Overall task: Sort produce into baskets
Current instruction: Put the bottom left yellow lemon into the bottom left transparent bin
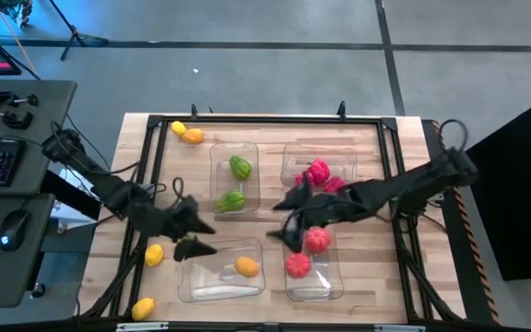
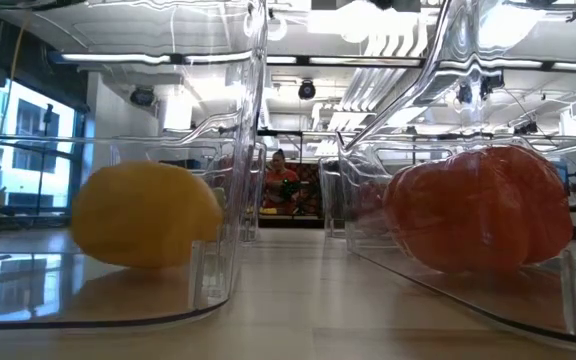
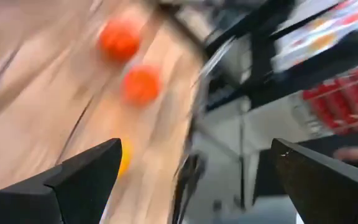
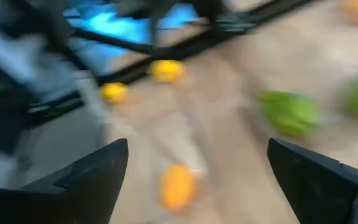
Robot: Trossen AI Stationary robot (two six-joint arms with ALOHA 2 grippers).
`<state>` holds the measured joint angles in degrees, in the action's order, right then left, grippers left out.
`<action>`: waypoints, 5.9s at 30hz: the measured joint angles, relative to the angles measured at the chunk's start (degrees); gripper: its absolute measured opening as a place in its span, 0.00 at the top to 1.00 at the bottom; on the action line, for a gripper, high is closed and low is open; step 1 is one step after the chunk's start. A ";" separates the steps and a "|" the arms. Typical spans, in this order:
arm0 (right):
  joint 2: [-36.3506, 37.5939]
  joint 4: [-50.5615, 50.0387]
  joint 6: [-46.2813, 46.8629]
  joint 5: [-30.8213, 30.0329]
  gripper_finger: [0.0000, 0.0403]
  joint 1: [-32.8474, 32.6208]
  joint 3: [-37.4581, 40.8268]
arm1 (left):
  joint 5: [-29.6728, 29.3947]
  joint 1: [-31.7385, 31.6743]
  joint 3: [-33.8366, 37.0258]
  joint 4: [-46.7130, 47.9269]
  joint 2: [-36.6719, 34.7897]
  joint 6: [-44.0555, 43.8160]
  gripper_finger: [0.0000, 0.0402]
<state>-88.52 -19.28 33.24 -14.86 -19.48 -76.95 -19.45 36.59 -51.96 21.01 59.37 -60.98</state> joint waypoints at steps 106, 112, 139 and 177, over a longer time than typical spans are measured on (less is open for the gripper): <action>-2.18 -24.01 20.45 -17.02 0.07 -5.62 0.09 | -2.50 12.05 -15.58 42.61 17.89 5.31 0.35; -2.18 -25.35 20.25 -16.55 0.07 -5.64 0.09 | 6.05 9.07 -15.58 28.87 26.93 13.12 0.34; -2.18 -26.25 15.32 -16.43 0.07 -5.62 0.09 | 27.70 -3.09 -15.26 23.74 32.26 23.32 0.31; -2.18 -26.38 17.27 -18.16 0.07 -5.62 0.09 | 35.96 18.38 -9.08 38.05 26.19 -11.03 0.05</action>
<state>-90.70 -45.66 50.51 -33.01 -25.10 -76.86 16.52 54.97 -61.04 59.06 85.56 -72.01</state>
